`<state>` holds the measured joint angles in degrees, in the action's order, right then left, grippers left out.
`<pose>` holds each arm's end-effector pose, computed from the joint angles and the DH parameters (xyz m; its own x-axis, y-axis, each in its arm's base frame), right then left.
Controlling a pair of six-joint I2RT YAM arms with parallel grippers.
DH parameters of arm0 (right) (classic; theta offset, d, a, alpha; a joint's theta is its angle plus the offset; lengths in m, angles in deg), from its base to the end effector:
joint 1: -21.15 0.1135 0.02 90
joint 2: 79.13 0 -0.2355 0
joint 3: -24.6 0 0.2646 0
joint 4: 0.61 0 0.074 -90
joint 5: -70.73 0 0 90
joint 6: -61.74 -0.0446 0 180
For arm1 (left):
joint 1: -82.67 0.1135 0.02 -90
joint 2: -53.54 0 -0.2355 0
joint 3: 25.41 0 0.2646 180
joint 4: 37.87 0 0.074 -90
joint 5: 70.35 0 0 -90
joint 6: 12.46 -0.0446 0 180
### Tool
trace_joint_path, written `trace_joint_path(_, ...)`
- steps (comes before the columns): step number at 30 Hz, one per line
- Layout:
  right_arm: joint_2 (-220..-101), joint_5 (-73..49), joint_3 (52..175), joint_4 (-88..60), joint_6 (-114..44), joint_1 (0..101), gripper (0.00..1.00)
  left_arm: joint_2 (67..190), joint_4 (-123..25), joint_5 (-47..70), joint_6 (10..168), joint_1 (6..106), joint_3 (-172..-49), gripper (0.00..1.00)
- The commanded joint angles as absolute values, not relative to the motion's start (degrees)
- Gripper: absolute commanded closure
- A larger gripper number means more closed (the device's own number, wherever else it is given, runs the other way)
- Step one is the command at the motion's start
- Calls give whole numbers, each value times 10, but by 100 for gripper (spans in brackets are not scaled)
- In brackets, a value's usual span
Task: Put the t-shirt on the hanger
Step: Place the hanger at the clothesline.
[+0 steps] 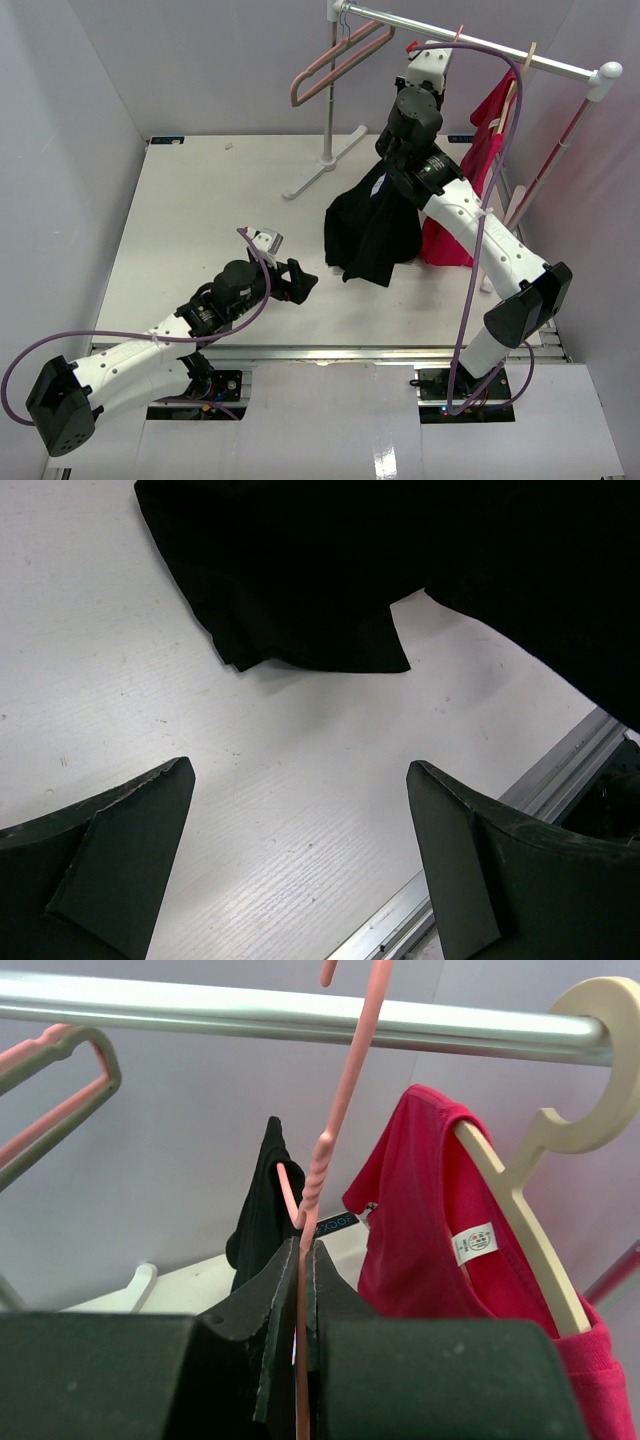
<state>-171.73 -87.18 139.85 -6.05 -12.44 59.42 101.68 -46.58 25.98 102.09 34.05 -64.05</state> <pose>0.3095 0.1915 0.4775 0.0976 -0.0536 -0.9938 0.5078 0.8615 0.0034 0.1598 -0.1740 0.2082 -0.4690 -0.0923 -0.8784 0.5295 0.7665 -0.3633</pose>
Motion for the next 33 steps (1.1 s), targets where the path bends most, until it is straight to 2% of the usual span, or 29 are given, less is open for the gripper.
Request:
trace_joint_path(1, -1692, -902, 1395, 8, -116, 572, 92, 1015, -458, 243, 1016, 338, -640, 2)
trace_joint_path(6, -1686, -895, 1380, 9, -132, 546, 92, 1008, -458, 238, 1017, 337, -638, 2)
trace_joint_path(16, -1723, -849, 1425, -64, -193, 498, 92, 1002, -455, 229, 1019, 337, -636, 2)
trace_joint_path(28, -1714, -797, 1388, -116, -271, 472, 91, 1004, -447, 220, 1017, 337, -634, 2)
trace_joint_path(29, -1710, -789, 1389, -123, -274, 472, 89, 1004, -447, 222, 1016, 337, -633, 2)
trace_joint_path(32, -1710, -780, 1424, -164, -276, 471, 61, 1011, -448, 223, 1014, 337, -636, 2)
trace_joint_path(33, -1711, -782, 1424, -175, -276, 472, 56, 1013, -449, 222, 1014, 337, -637, 2)
